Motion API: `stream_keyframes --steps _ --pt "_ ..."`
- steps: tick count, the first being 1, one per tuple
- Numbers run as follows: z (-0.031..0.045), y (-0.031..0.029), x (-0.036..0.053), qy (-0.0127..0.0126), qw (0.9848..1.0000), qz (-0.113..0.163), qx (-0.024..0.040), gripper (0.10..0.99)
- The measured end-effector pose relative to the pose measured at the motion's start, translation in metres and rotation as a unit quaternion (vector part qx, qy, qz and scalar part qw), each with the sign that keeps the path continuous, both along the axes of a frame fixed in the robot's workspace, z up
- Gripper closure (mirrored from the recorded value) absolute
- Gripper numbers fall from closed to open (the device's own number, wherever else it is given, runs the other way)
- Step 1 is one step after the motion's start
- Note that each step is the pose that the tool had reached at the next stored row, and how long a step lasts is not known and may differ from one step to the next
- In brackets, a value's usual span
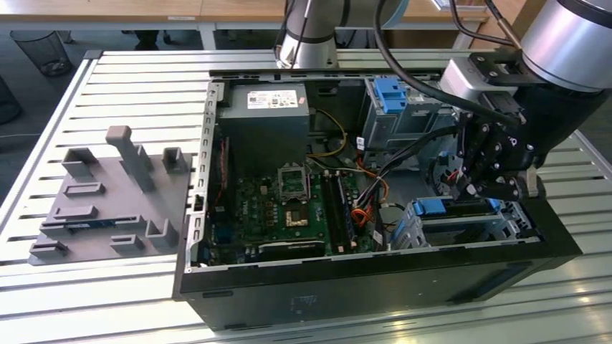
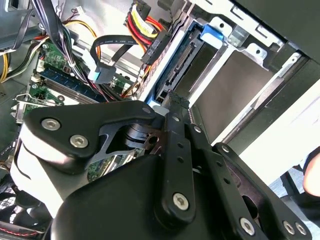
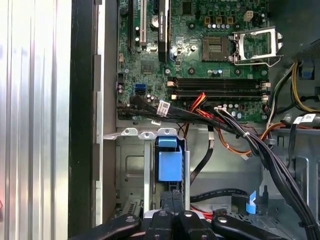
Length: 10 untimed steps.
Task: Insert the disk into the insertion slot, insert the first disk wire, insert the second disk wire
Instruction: 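Insert the first disk wire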
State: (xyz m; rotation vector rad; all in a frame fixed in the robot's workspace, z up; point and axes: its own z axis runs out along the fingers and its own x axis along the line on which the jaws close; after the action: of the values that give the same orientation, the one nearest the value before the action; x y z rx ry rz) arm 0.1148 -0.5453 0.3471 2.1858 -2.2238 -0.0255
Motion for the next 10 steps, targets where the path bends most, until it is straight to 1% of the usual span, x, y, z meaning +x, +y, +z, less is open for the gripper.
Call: stream_keyframes --steps 3,6,10 --pt "0.0000 0.0001 0.0026 0.0000 1.0000 0.000 0.0000 0.980" --pt "0.0005 0.0000 0.0034 0.0000 1.0000 0.000 0.0001 0.980" --pt "0.0036 0.0000 0.0039 0.0000 1.0000 0.000 0.0002 0.980"
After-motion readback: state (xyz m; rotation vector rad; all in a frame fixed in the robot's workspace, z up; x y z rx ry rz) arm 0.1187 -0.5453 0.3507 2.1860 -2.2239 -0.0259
